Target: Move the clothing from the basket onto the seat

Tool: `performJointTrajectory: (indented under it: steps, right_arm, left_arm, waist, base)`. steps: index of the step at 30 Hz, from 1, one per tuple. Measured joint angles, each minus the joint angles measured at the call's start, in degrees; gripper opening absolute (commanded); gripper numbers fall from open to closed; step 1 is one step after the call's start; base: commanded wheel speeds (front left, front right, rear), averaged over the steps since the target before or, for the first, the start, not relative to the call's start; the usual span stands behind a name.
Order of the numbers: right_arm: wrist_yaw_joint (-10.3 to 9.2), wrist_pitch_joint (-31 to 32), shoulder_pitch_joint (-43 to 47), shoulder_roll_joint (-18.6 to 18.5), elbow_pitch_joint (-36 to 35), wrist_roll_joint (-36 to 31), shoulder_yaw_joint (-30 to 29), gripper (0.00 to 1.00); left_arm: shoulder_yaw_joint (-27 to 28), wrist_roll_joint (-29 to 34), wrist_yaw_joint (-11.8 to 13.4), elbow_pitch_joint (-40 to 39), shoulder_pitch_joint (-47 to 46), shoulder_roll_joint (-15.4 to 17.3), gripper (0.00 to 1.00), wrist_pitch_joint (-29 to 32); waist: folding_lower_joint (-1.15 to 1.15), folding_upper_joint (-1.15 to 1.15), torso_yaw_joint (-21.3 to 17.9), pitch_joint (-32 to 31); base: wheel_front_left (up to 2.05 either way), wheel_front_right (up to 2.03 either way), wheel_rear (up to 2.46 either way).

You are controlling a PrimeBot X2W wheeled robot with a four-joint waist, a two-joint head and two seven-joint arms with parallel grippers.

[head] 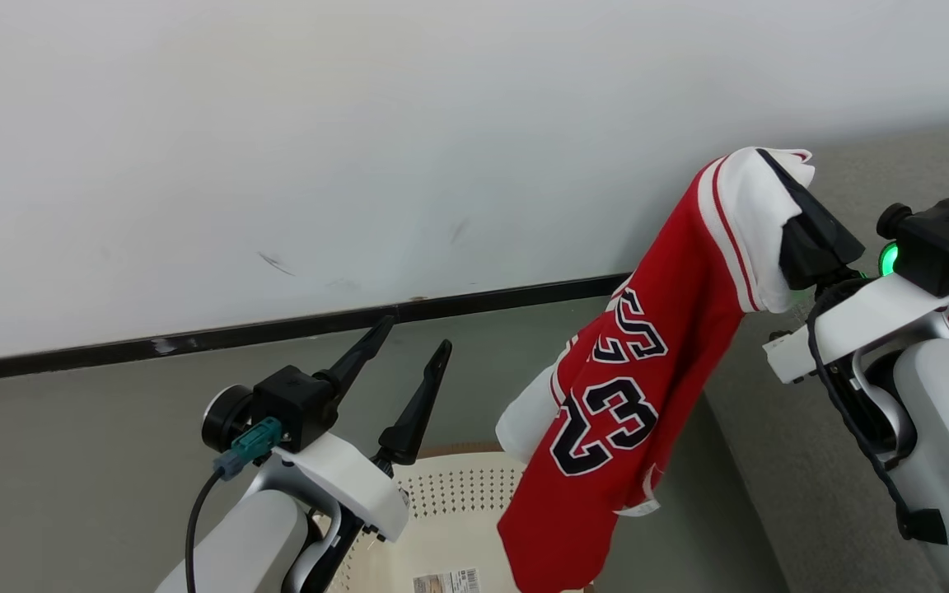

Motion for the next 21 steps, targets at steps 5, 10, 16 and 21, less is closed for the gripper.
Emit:
performJointTrajectory:
  steps: [5, 10, 16, 21]
  right_arm:
    - [0.0, 0.0, 1.8, -0.5, -1.2, -0.5, -2.0, 0.0]
    - [0.0, 0.0, 3.3, -1.4, -2.3, -1.0, -4.4, 0.0]
    - [0.0, 0.0, 6.2, -2.2, -3.1, -2.0, -7.1, 0.0]
    - [0.0, 0.0, 8.9, -2.7, -4.3, -3.3, -10.0, 0.0]
  left_arm:
    - [-0.6, 0.2, -0.5, -0.9, 0.5, -0.1, 1.0, -0.4]
    - [-1.1, 0.6, -1.4, -1.9, 1.1, -0.4, 1.0, -0.5]
    - [-1.9, 0.6, -2.5, -3.0, 1.2, -0.9, 1.0, -0.9]
    - [-2.6, 0.6, -3.1, -3.8, 2.1, -1.5, 1.0, -1.0]
  waist:
    - [0.0, 0.0, -1.1, -0.1]
    - [0.0, 0.0, -2.4, -0.1]
    - [0.0, 0.0, -4.3, -0.1]
    - [0.0, 0.0, -6.0, -0.1]
  base:
    - [0.0, 0.0, 0.0]
    - [0.0, 0.0, 0.0]
    - [0.0, 0.0, 0.0]
    - [0.0, 0.0, 0.0]
